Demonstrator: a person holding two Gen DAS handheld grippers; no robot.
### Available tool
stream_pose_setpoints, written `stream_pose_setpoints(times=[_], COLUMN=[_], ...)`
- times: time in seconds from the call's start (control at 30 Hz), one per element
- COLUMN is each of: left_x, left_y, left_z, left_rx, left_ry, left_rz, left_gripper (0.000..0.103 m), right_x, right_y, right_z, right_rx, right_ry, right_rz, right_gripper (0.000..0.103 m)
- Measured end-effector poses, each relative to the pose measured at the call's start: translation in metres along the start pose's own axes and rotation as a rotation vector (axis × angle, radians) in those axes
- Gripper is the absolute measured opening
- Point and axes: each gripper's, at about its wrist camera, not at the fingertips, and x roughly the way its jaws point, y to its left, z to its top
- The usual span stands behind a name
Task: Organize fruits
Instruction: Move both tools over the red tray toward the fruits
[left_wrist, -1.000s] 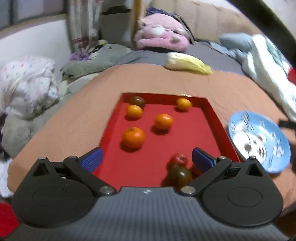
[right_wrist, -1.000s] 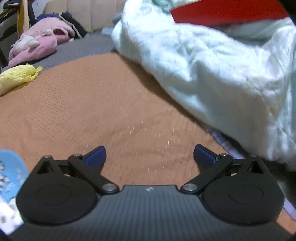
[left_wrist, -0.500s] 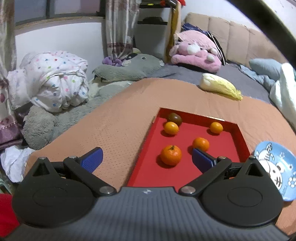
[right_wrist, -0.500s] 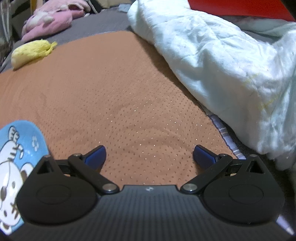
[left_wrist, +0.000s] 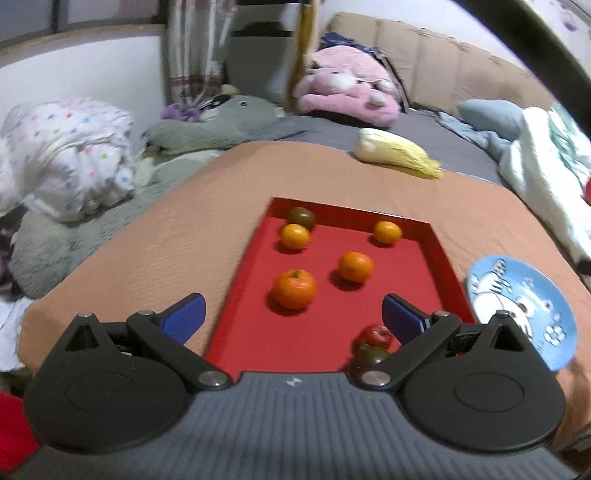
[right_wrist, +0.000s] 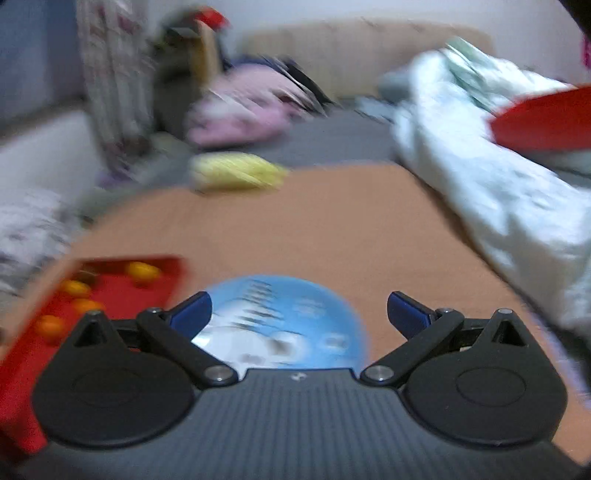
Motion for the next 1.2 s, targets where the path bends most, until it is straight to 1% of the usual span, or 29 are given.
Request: stream_pose_setpoints(times=[0.03,0.07,0.1,0.17,0.2,0.33,0.47,0.57,0.63,0.67,0.7,0.77,0.83,0.93,1.07,1.2], left_x=[0.0,0.001,0.002,0.003,0.003,0.002,0.004,0.005,0.006,0.007,0.009,0.014,0.019,0.026,0.037,0.053], left_y=[-0.002,-0.005,-0.006,-0.008,-0.007,0.001,0.002,-0.002,-0.007,-0.01,-0.012,-0.015,-0.017,-0.02,-0.025,-0.03], left_z=[-0.001,-0.001,-0.002,-0.003,-0.002,0.001,0.0,0.0,-0.002,-0.002,-0.002,-0.004,-0.005,-0.007,-0.01,-0.013], left_rx=[0.01,0.018,0.024,0.031,0.027,-0.009,-0.008,0.016,0.04,0.052,0.059,0.067,0.071,0.081,0.101,0.113], left_ry=[-0.002,0.0,0.003,0.01,0.01,0.005,0.013,0.031,0.038,0.041,0.047,0.066,0.085,0.114,0.164,0.227], left_rz=[-0.007,-0.015,-0.019,-0.015,-0.012,-0.003,-0.007,-0.05,-0.078,-0.094,-0.109,-0.13,-0.143,-0.165,-0.185,-0.185], left_gripper=[0.102,0.102,0.102,0.102,0.102,0.102,0.102,0.102,0.101,0.097,0.092,0.087,0.083,0.08,0.073,0.067], right_x=[-0.007,-0.012,-0.014,-0.007,-0.001,-0.005,-0.003,0.004,0.006,0.008,0.009,0.01,0.016,0.016,0.015,0.013], right_y=[0.011,0.025,0.038,0.065,0.078,0.122,0.143,0.153,0.162,0.165,0.167,0.169,0.17,0.169,0.169,0.165], right_z=[-0.003,-0.006,-0.009,-0.012,-0.011,-0.022,-0.032,-0.035,-0.046,-0.05,-0.054,-0.062,-0.066,-0.072,-0.074,-0.071], right_rx=[-0.008,-0.029,-0.056,-0.145,-0.194,-0.404,-0.526,-0.526,-0.542,-0.558,-0.574,-0.584,-0.58,-0.594,-0.607,-0.571], right_ry=[-0.037,-0.053,-0.048,0.027,0.059,0.041,0.055,0.088,0.106,0.113,0.119,0.136,0.16,0.166,0.168,0.16], right_rz=[0.057,0.123,0.172,0.267,0.287,0.306,0.35,0.385,0.382,0.38,0.377,0.373,0.371,0.373,0.373,0.395], right_gripper=[0.103,0.103,0.103,0.103,0.103,0.103,0.103,0.103,0.103,0.101,0.098,0.084,0.077,0.076,0.076,0.077])
